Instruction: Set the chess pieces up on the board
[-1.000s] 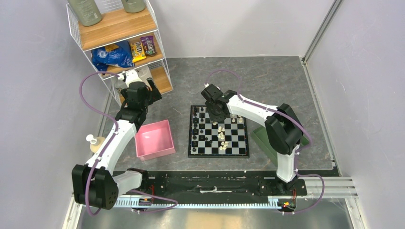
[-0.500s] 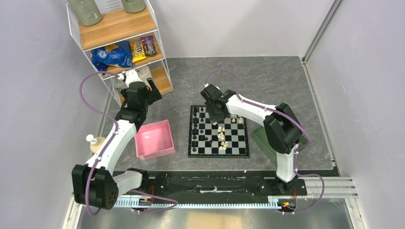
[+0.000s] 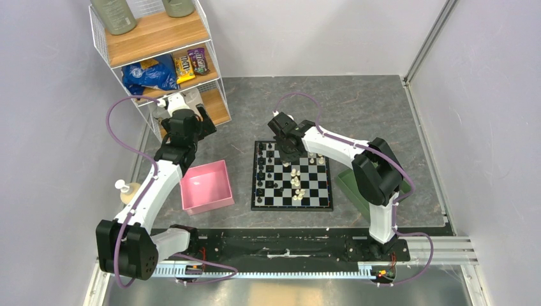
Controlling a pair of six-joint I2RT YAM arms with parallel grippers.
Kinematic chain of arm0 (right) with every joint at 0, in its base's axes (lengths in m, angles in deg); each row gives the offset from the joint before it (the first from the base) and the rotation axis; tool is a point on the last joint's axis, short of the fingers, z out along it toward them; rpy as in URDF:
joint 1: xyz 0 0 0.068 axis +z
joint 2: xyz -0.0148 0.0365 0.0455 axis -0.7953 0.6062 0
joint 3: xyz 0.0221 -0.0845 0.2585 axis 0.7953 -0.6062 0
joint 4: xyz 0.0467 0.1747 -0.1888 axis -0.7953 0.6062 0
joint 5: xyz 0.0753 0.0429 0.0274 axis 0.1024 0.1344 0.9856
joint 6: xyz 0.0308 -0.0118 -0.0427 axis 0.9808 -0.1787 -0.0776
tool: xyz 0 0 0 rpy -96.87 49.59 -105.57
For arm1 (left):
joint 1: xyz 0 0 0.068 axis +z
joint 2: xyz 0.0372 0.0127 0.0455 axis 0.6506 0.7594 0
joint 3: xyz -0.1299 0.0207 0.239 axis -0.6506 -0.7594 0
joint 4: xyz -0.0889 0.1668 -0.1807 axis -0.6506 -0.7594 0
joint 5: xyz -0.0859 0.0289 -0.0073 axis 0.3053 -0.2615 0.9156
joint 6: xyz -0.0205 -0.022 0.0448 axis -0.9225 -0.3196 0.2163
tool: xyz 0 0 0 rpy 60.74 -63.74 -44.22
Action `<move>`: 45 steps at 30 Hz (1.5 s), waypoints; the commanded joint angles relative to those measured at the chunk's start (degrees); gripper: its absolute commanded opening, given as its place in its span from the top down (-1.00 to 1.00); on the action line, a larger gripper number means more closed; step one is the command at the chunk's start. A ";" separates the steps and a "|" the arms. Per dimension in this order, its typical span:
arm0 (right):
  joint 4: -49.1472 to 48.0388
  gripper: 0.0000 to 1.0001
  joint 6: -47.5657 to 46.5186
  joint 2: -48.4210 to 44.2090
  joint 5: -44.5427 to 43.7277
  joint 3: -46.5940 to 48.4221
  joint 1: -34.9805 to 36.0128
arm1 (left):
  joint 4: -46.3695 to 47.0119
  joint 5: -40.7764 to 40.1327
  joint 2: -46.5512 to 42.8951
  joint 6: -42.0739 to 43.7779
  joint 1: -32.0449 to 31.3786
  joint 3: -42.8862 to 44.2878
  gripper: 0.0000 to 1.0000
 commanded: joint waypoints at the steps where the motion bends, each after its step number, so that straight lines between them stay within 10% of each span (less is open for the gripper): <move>1: -1.57 0.68 0.37 -0.70 -1.31 1.53 -0.13 | 2.40 -1.09 -0.83 -0.71 0.18 -0.21 -0.99; 21: -1.65 0.67 5.86 -27.29 -4.96 -19.64 -8.15 | 2.13 -0.17 -0.58 -1.06 0.13 0.14 -0.99; 45: -7.76 0.64 4.93 -20.57 -3.18 -25.54 -13.47 | 1.78 -1.35 -0.61 -0.18 0.18 0.77 -0.99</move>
